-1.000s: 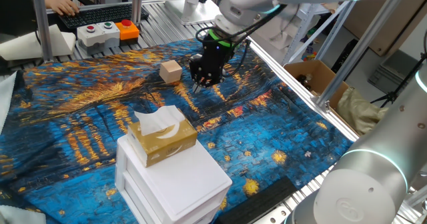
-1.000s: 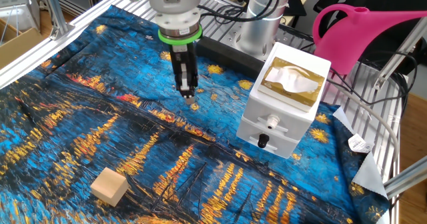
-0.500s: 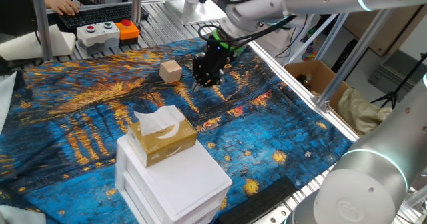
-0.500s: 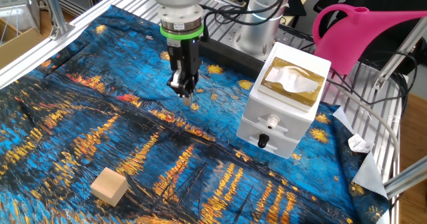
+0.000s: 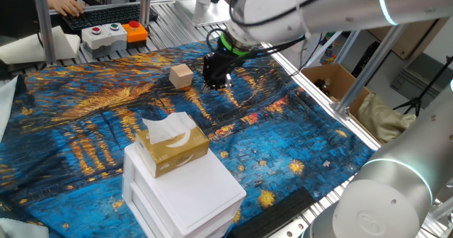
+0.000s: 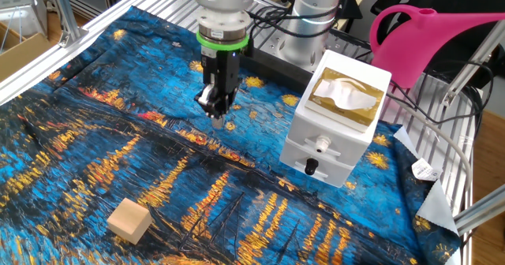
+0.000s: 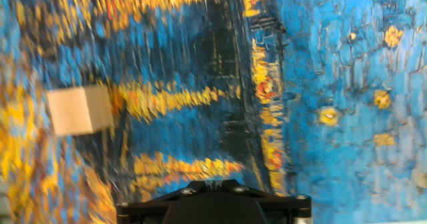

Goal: Approach and touch the side of the small block

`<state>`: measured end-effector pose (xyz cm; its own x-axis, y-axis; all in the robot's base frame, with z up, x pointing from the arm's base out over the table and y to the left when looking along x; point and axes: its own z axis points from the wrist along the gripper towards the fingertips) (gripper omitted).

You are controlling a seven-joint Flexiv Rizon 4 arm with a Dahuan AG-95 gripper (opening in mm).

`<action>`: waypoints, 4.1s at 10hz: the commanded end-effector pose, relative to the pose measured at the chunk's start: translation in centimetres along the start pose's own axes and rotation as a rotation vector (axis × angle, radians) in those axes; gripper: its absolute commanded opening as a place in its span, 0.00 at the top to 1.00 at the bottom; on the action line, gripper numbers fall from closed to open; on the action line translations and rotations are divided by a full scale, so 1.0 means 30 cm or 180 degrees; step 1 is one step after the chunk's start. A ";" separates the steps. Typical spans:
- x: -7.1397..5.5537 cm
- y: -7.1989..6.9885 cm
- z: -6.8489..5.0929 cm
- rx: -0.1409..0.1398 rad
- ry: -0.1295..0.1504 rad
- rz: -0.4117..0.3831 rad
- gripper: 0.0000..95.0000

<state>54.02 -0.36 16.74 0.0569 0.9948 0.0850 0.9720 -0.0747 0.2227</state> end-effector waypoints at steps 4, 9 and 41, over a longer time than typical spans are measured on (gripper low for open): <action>-0.035 0.138 0.046 0.0057 -0.0044 -0.0281 1.00; -0.086 0.253 0.098 0.0049 -0.0060 -0.0295 1.00; -0.167 0.240 0.273 0.0496 0.0468 -0.0834 1.00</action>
<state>62.79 -5.34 9.88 -0.1774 0.9563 0.2322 0.9835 0.1805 0.0082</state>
